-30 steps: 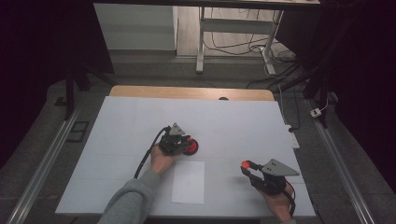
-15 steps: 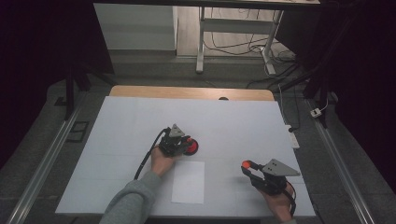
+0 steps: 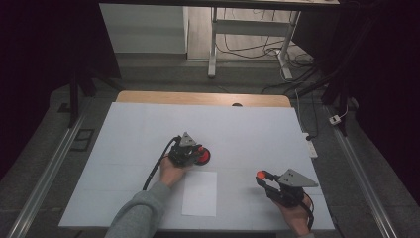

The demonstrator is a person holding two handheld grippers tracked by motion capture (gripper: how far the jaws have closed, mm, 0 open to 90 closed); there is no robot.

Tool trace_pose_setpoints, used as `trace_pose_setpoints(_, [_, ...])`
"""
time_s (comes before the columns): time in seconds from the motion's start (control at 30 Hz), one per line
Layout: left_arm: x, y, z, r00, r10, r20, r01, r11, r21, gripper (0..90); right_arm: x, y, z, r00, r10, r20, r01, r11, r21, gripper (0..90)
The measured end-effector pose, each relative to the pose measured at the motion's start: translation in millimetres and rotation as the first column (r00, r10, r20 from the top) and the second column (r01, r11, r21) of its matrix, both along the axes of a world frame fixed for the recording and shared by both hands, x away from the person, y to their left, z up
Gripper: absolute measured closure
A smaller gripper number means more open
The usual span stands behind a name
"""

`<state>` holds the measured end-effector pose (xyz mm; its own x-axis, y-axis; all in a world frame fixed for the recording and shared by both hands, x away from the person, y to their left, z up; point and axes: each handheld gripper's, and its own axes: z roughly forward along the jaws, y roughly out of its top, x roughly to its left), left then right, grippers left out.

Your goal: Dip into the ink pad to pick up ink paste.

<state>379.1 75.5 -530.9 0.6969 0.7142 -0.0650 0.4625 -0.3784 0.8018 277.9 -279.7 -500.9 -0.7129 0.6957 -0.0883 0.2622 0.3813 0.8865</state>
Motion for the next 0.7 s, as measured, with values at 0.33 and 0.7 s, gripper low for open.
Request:
trace_pose_setpoints(0.33, [0.0, 9.7, 28.3, 0.9991, -0.023, 0.037, 0.025, 0.9976, -0.064, 72.1, 1.0, -1.8, 1.0, 1.0000, 0.004, 0.006, -0.004, 1.000, 0.014, 64.6])
trace_pose_setpoints(0.7, [-7.4, 17.9, 35.9, 0.9981, -0.062, 0.008, 0.062, 0.9911, -0.118, 72.2, 0.3, -0.4, 1.0, 1.0000, 0.005, 0.004, -0.005, 1.000, 0.010, 64.6])
